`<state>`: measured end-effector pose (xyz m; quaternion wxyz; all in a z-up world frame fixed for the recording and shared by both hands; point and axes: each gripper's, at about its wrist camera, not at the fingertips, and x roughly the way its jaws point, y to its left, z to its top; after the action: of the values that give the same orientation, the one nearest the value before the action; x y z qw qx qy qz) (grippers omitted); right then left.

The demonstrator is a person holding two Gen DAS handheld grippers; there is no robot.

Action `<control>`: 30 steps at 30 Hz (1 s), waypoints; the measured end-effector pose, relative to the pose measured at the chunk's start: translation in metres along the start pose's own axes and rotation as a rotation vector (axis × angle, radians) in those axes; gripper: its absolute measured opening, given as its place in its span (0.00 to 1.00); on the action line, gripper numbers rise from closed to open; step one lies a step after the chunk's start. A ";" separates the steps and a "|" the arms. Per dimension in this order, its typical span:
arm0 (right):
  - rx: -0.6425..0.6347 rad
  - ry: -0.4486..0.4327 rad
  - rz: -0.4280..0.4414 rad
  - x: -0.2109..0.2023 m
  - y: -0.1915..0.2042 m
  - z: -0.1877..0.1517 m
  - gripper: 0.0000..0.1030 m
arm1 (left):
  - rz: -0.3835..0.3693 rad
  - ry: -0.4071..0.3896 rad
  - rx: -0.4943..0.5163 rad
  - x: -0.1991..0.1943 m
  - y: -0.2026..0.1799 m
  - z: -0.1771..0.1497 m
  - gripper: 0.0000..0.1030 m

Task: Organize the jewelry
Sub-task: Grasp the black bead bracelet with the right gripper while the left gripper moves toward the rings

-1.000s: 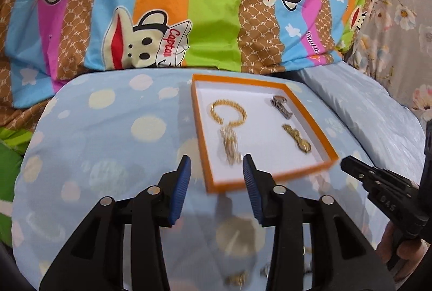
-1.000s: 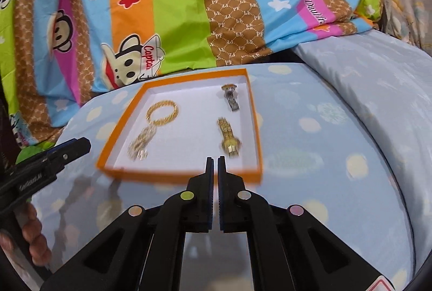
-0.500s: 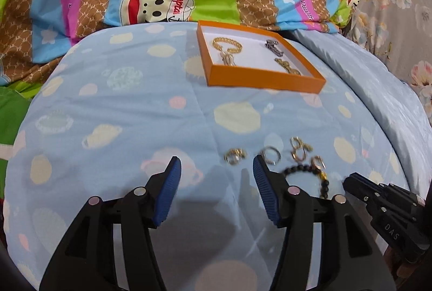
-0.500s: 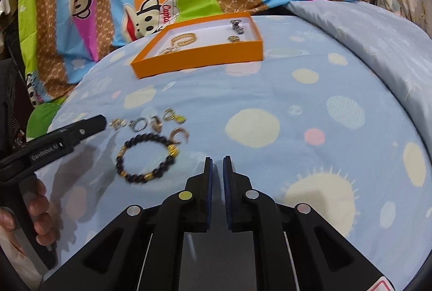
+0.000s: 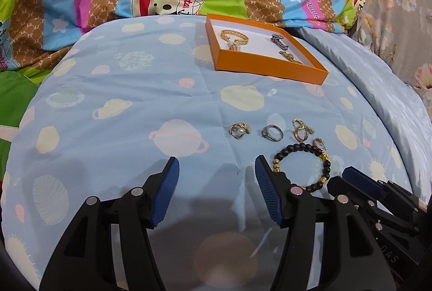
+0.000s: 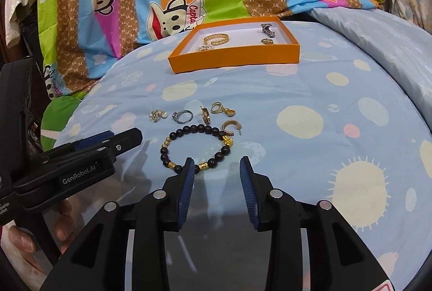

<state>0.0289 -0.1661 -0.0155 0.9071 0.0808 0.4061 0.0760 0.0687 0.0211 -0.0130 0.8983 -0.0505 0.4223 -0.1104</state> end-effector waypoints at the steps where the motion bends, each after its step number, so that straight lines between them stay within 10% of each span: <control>1: 0.015 0.000 0.002 0.001 -0.002 0.002 0.33 | -0.001 -0.002 -0.002 0.000 0.001 0.000 0.55; 11: 0.006 0.038 -0.041 0.022 0.002 0.014 0.32 | -0.013 0.002 -0.010 0.001 0.002 0.000 0.55; 16: 0.004 0.042 -0.071 0.022 -0.001 0.014 0.10 | -0.014 0.003 -0.007 0.001 0.002 0.001 0.55; 30: 0.071 0.010 -0.120 0.000 -0.035 0.005 0.07 | -0.044 0.016 0.041 0.005 -0.022 0.011 0.55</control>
<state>0.0354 -0.2009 -0.0191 0.9045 0.0882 0.4173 0.0073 0.0769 -0.0011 -0.0052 0.8930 -0.0408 0.4260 -0.1391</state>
